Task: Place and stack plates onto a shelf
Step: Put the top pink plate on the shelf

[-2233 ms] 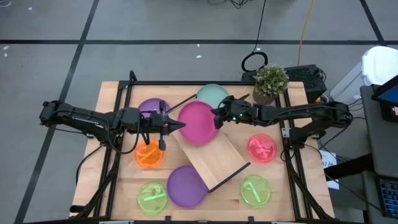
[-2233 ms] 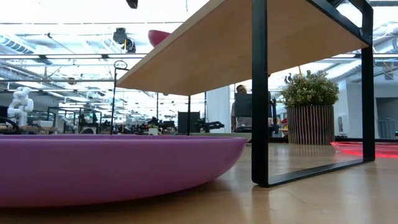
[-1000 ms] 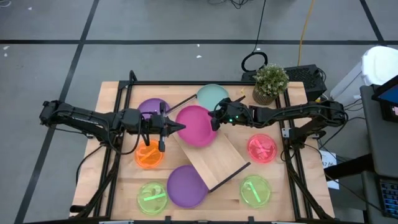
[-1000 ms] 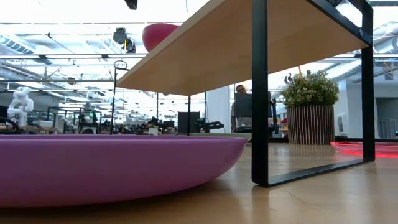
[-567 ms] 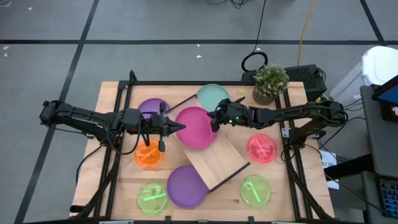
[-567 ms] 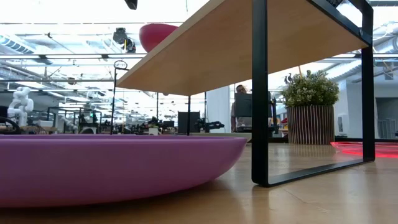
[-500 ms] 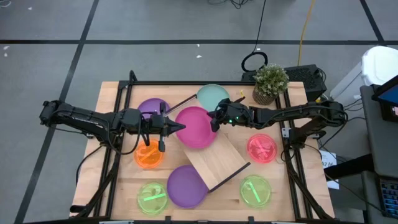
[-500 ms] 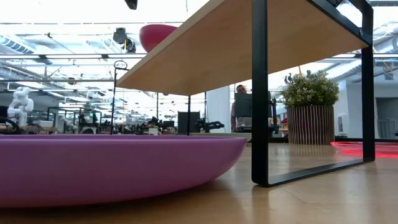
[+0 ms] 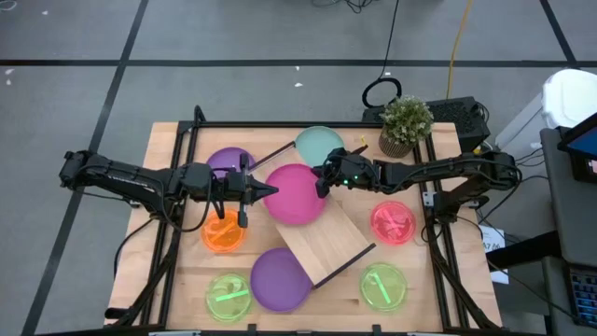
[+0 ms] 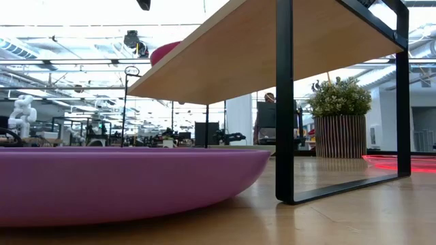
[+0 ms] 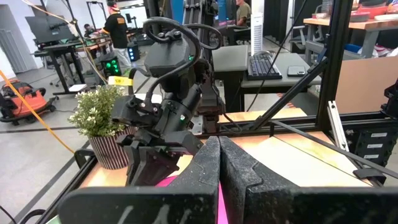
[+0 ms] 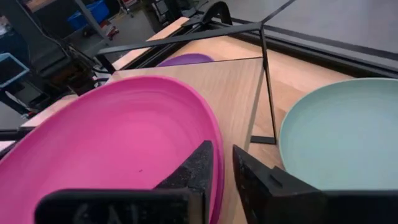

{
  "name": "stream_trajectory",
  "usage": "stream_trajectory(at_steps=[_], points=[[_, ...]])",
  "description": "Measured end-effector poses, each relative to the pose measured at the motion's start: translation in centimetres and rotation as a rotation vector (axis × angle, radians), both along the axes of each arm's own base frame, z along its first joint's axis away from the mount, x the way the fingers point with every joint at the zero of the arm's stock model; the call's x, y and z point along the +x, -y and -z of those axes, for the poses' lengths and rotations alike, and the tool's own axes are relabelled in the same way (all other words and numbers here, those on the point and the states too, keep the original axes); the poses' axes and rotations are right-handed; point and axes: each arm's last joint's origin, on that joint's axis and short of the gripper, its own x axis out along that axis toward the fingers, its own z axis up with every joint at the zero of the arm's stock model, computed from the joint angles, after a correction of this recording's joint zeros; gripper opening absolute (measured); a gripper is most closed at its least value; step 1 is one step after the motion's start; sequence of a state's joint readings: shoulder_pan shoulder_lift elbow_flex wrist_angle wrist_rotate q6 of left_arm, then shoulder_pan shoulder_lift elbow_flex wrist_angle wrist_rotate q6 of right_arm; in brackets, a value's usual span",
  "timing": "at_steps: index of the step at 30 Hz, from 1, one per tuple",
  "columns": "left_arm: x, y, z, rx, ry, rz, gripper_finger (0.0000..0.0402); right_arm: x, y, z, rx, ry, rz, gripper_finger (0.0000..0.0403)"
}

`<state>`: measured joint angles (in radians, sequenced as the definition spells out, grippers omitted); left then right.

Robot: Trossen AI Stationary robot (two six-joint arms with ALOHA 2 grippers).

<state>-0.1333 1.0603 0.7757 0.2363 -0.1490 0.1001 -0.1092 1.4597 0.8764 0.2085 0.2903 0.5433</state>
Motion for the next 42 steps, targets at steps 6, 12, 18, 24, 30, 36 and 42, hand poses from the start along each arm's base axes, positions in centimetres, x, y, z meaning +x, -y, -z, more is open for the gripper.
stream_trajectory(at_steps=[6,12,18,24,30,36,42], points=[[0.0,0.0,0.0,0.0,0.0,0.0,0.0001,0.0,-0.2,-0.1,-0.039,0.0,0.033,0.0087],[0.0,0.0,0.0,0.0,0.0,0.0,0.0001,0.2,-0.4,-0.4,-0.069,0.02,0.031,0.0106],[0.0,0.0,0.0,0.001,-0.005,0.0,0.0001,0.2,-0.9,-1.0,-0.128,0.033,-0.012,0.0121],[0.0,0.0,0.3,0.004,-0.026,0.0,0.0001,-2.0,-2.1,-3.9,-0.19,0.053,-0.072,0.0136],[0.0,0.0,0.3,0.0,-0.03,0.0,0.0001,-5.5,-4.3,-6.3,-0.216,0.008,-0.274,0.0132],[0.0,0.0,0.3,-0.021,-0.031,-0.002,0.0001,-6.5,-6.3,-5.6,-0.23,-0.108,-0.416,0.0107],[0.0,0.0,0.2,-0.028,-0.024,-0.002,0.0001,-4.7,-7.5,-3.3,-0.224,-0.174,-0.585,0.0056]])
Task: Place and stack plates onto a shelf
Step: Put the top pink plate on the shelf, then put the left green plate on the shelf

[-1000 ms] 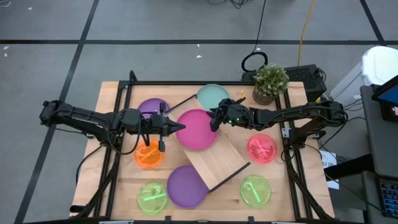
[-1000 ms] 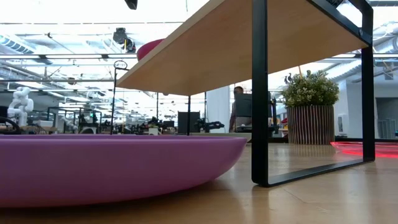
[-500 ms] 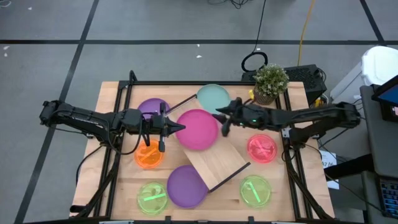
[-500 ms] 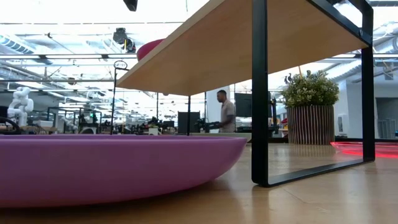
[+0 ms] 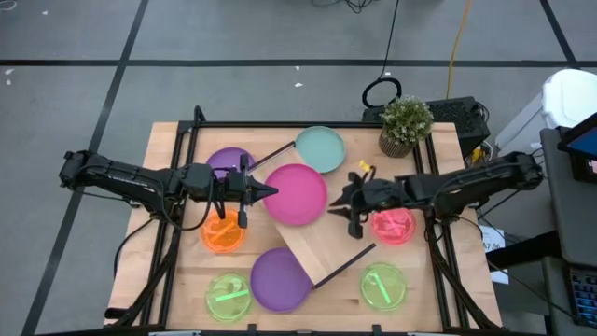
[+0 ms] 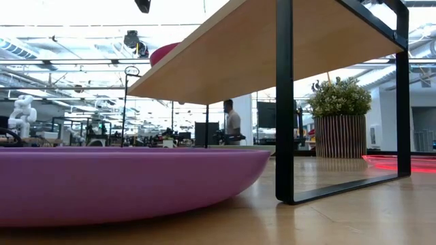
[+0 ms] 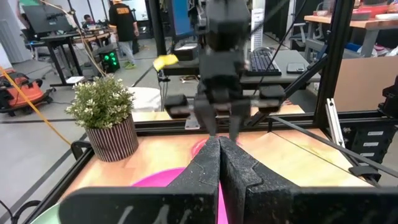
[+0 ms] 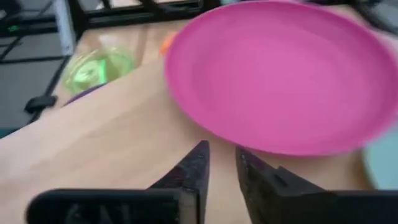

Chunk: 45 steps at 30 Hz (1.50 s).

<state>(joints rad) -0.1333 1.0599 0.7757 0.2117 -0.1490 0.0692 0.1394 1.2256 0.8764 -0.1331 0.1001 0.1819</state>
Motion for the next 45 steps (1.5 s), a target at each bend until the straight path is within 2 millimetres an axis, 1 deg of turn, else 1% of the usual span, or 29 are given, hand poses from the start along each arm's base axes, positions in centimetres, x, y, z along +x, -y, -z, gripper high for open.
stream_trajectory(at_steps=[3,7,15,23,28,35,38,40,45], points=[[0.0,0.0,0.0,0.008,0.001,0.0,0.0001,0.6,0.0,1.0,-0.031,-0.04,-0.014,0.0029],[0.0,0.0,0.0,0.026,0.001,0.001,0.0001,0.8,0.2,1.3,-0.039,-0.05,-0.01,0.0003],[0.0,0.0,0.0,0.03,0.003,0.002,0.0001,1.6,0.3,1.6,-0.035,-0.021,-0.001,0.0002],[0.0,0.0,-0.1,0.029,0.005,0.002,0.0001,2.3,0.7,2.7,-0.03,-0.055,0.023,0.0001],[0.0,0.0,0.0,0.03,0.005,0.002,0.0001,2.7,1.1,2.6,-0.036,-0.021,0.03,0.0001],[0.0,0.0,0.0,0.03,0.003,0.002,0.0001,2.9,1.3,2.8,-0.041,-0.029,0.033,0.0001],[0.0,0.0,0.0,0.031,0.0,0.002,0.0001,2.6,1.2,2.6,-0.028,-0.032,0.013,0.0001],[0.0,0.0,0.0,0.031,-0.001,0.002,0.0001,2.3,1.1,2.1,-0.003,-0.022,-0.016,0.0002],[0.0,0.0,0.1,0.032,-0.008,0.002,0.0001,0.9,0.5,-0.1,0.074,0.059,-0.048,0.0002]])
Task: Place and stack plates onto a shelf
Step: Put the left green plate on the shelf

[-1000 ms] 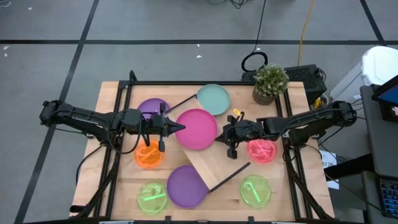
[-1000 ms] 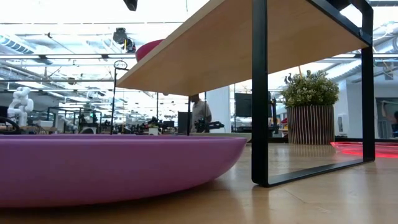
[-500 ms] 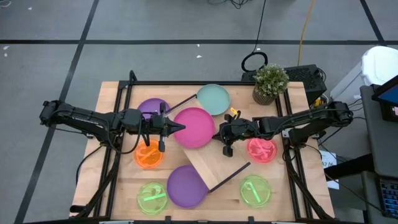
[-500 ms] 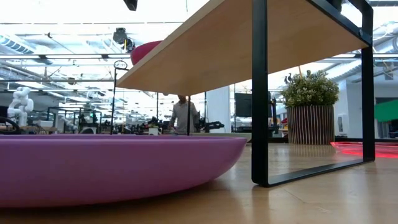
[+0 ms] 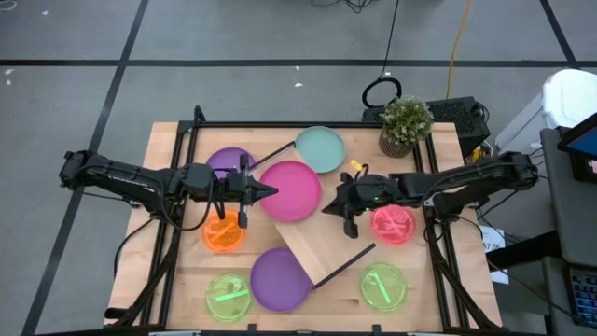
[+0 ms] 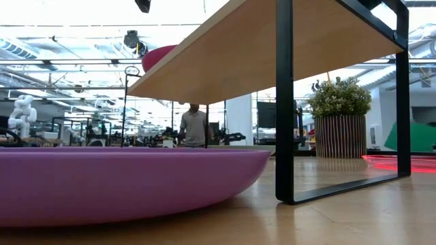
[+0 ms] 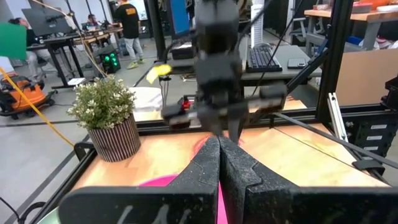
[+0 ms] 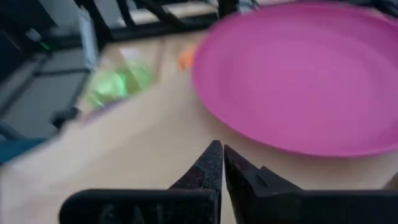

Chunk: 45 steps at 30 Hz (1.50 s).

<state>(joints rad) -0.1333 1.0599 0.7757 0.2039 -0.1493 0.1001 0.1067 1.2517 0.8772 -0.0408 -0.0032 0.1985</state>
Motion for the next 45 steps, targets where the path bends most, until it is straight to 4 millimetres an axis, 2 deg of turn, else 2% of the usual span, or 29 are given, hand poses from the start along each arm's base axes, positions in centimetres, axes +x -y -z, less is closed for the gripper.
stream_trajectory(at_steps=[6,16,27,38,42,45], points=[[0.0,0.0,0.3,-0.028,-0.03,-0.003,0.0001,-2.0,-1.2,-2.7,0.08,0.107,-0.007,0.0002],[-0.3,1.5,0.5,-0.094,-0.05,0.051,0.0001,-4.6,-1.9,-5.5,0.049,0.249,0.042,0.0002],[-1.2,4.0,2.0,-0.044,-0.213,0.159,0.0001,-5.0,-0.2,-6.1,-0.008,0.282,0.127,0.0002],[-4.7,8.4,2.5,-0.077,-0.348,0.366,0.0001,-5.5,0.5,-6.7,-0.078,0.318,0.126,0.0002],[-5.9,9.8,2.5,-0.181,-0.391,0.414,0.0001,-5.5,0.5,-6.6,-0.084,0.306,0.124,0.0002],[-6.5,11.1,3.1,-0.322,-0.46,0.399,0.0001,-5.4,0.5,-6.4,-0.086,0.294,0.123,0.0002]])
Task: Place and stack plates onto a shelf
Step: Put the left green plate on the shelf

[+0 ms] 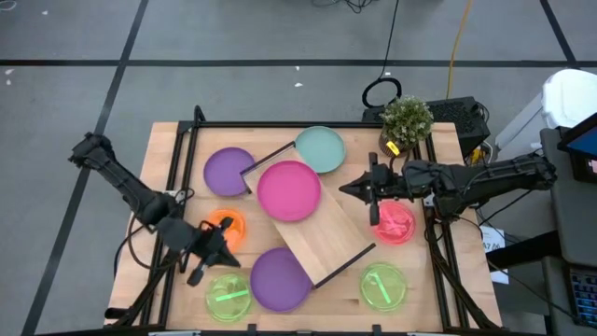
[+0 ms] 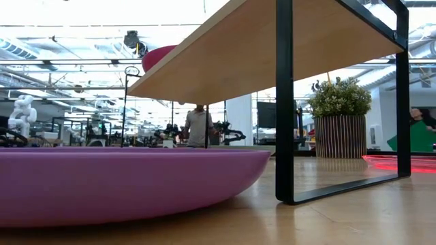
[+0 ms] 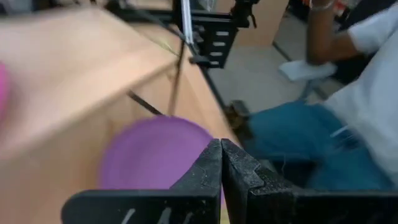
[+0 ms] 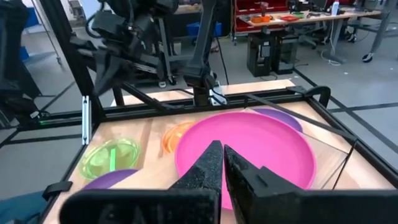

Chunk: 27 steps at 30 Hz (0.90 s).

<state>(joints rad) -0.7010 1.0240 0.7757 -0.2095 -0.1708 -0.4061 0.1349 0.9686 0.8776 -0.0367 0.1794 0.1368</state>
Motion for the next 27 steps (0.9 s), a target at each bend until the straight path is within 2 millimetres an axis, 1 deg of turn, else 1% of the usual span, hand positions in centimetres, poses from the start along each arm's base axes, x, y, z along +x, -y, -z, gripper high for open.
stream_trajectory(at_steps=[2,5,9,12,14,20,24,27], points=[[-0.3,1.1,0.8,-0.044,-0.073,-0.03,0.0001,0.0,0.0,0.0,0.005,0.0,0.001,0.0002],[-0.9,3.0,2.1,-0.035,-0.152,0.004,0.0001,0.0,0.0,-0.1,0.034,0.008,0.006,0.0002],[-1.7,5.2,4.1,0.025,-0.233,0.069,0.0001,0.1,-0.3,0.0,0.082,0.003,0.005,0.0002],[-2.3,6.4,5.2,0.072,-0.263,0.113,0.0001,0.2,-0.7,0.3,0.101,-0.009,-0.008,0.0002],[-2.7,6.9,5.8,0.108,-0.283,0.14,0.0001,0.4,-1.0,0.4,0.112,-0.011,-0.015,0.0002],[-3.6,7.6,6.6,0.155,-0.327,0.175,0.0001,0.5,-1.5,0.6,0.131,-0.021,-0.034,0.0002],[-4.7,7.9,7.0,0.165,-0.429,0.3,0.0001,0.5,-1.8,0.6,0.127,-0.021,-0.044,0.0002],[-5.2,7.9,7.2,0.195,-0.441,0.333,0.0001,0.5,-1.8,0.6,0.125,-0.021,-0.045,0.0002]])
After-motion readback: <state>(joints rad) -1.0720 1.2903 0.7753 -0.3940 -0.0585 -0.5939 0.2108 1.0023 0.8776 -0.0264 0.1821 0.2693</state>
